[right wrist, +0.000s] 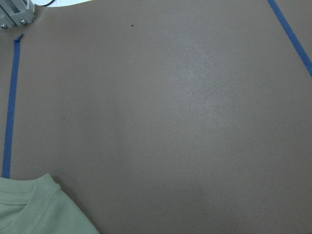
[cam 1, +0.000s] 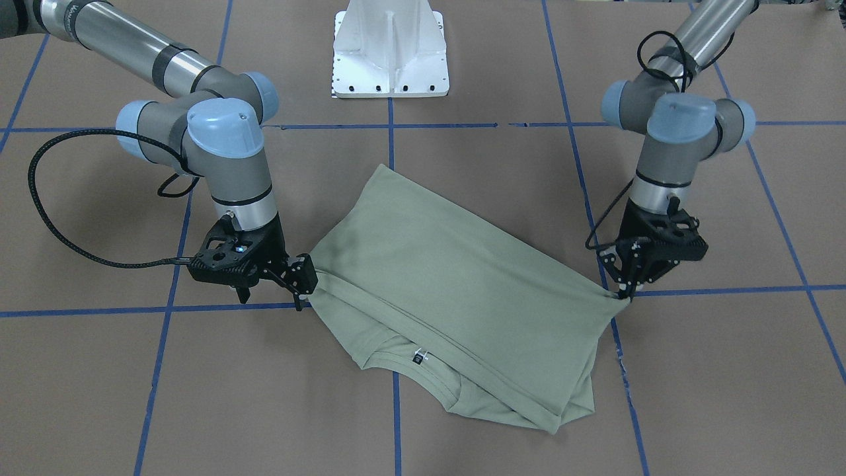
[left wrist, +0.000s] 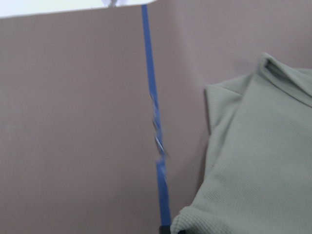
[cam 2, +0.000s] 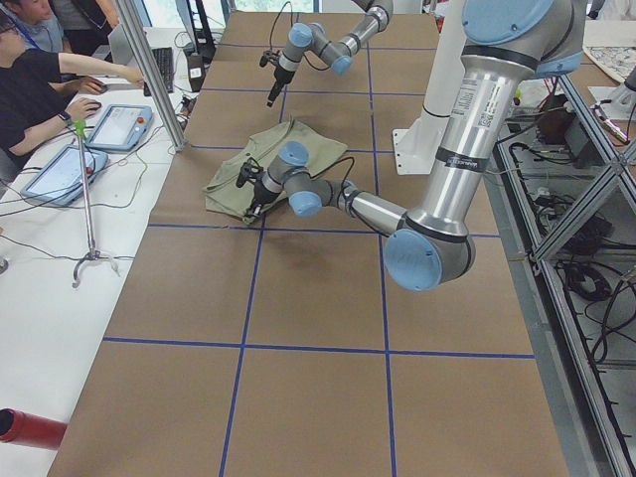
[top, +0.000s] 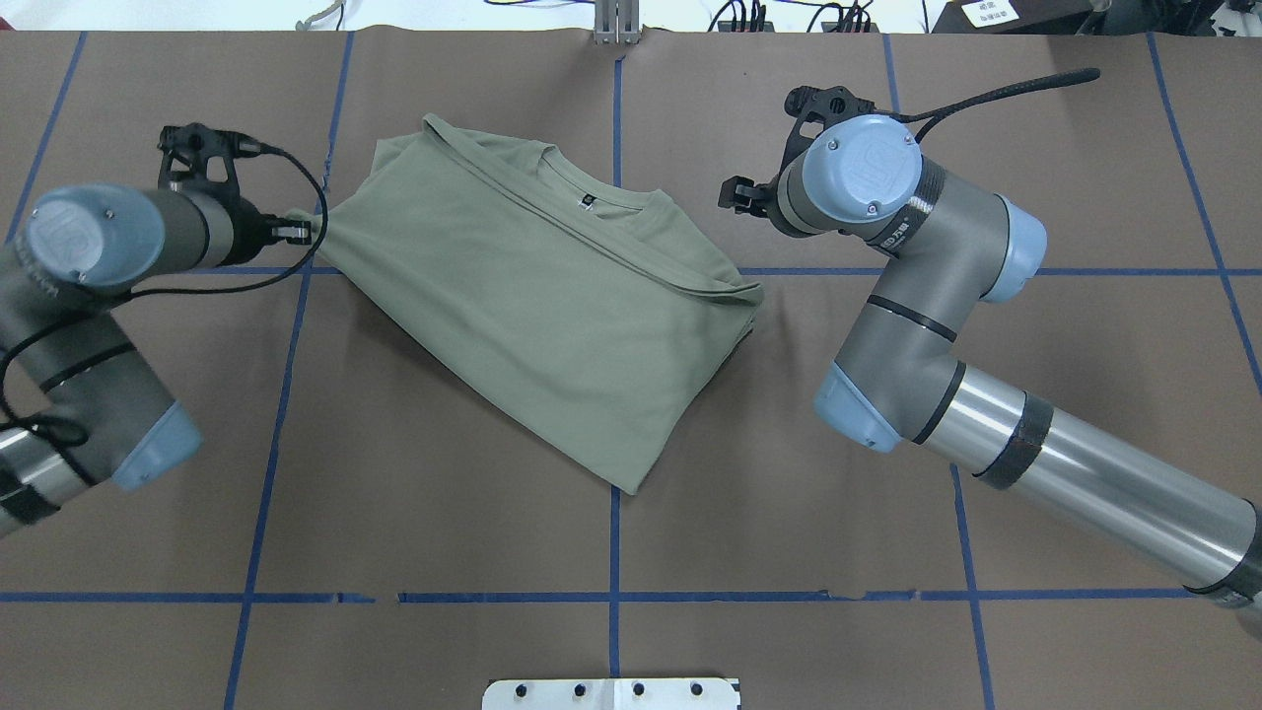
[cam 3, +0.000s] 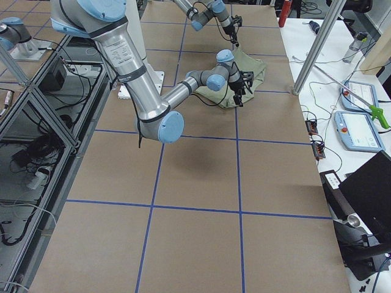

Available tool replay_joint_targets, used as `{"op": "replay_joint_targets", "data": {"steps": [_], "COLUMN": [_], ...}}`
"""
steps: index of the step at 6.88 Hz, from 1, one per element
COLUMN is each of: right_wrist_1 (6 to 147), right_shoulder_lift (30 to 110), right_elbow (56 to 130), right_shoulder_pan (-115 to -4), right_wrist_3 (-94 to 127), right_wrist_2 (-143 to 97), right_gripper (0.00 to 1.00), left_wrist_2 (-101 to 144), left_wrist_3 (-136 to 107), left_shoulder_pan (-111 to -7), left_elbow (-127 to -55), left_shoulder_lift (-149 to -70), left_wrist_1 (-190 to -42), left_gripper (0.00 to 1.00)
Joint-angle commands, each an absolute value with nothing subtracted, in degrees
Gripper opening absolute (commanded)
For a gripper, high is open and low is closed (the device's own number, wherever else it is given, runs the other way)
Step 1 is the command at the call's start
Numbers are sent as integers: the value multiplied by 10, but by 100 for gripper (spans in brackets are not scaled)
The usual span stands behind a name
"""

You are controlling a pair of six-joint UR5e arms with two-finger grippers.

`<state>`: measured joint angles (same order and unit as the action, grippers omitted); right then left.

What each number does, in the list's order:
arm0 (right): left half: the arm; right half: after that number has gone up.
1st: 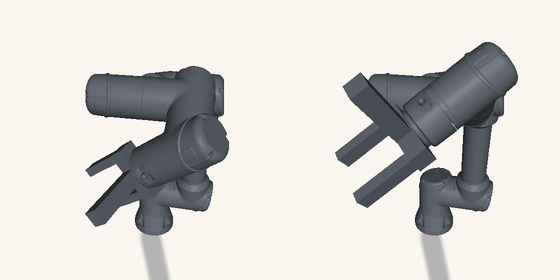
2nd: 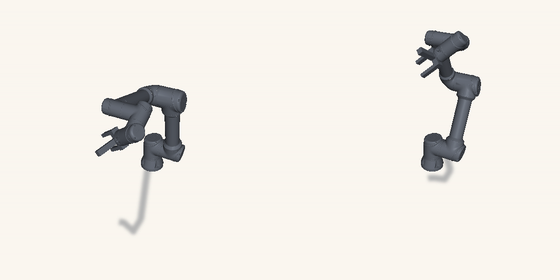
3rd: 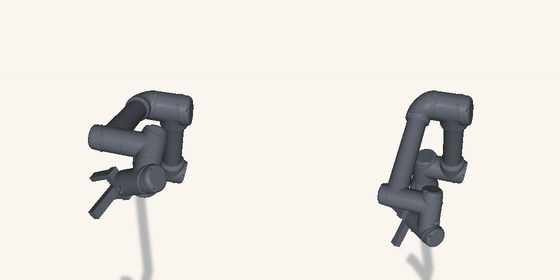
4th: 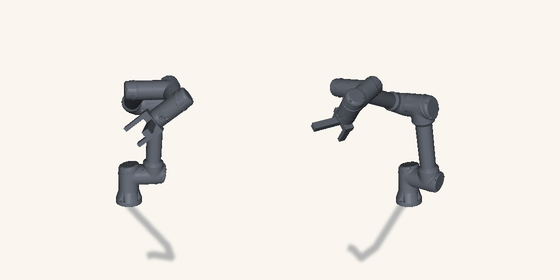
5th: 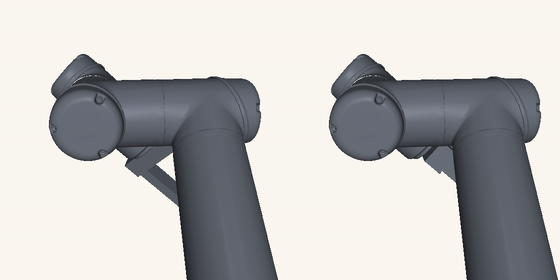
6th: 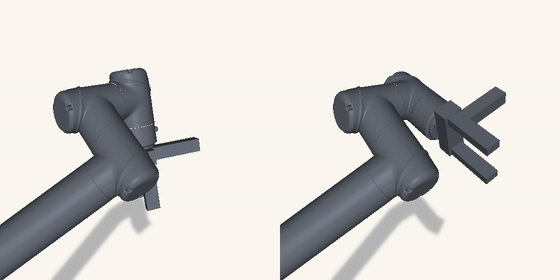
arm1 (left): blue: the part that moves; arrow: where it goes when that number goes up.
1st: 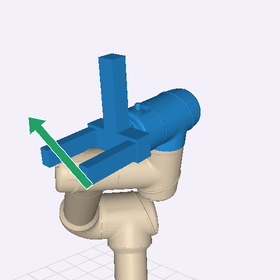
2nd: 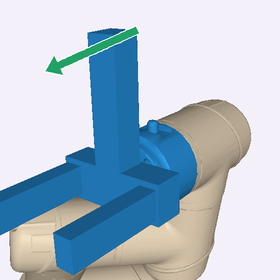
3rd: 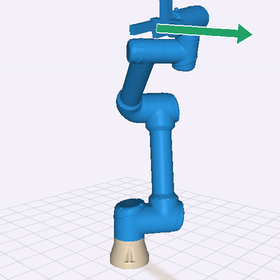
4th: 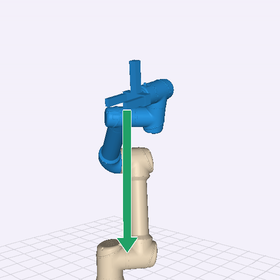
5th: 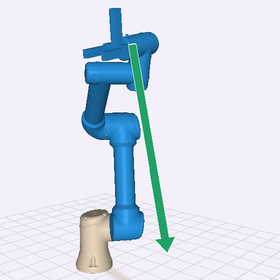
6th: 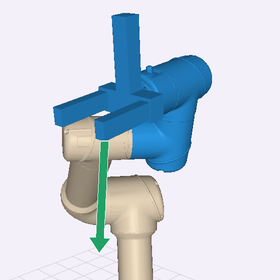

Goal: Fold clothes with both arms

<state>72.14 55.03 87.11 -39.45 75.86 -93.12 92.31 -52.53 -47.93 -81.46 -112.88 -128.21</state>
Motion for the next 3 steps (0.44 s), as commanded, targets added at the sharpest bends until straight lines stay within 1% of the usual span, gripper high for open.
{"op": "replay_joint_targets", "data": {"steps": [1,2,3], "right_wrist_1": [721,722,722], "right_shoulder_lift": [551,550,542], "right_elbow": [902,915,913], "right_shoulder_pan": [-380,-371,-363], "right_wrist_3": [775,775,774], "right_wrist_2": [-931,-932,-932], "right_gripper": [100,100,100], "left_wrist_2": [922,920,922], "left_wrist_3": [-479,-436,-381], "left_shoulder_pan": [-529,-541,-564], "left_elbow": [-557,-500,-503], "left_shoulder_lift": [-1309,-1332,-1328], "left_wrist_1": [-1333,-1365,-1368], "left_gripper": [0,0,0]}}
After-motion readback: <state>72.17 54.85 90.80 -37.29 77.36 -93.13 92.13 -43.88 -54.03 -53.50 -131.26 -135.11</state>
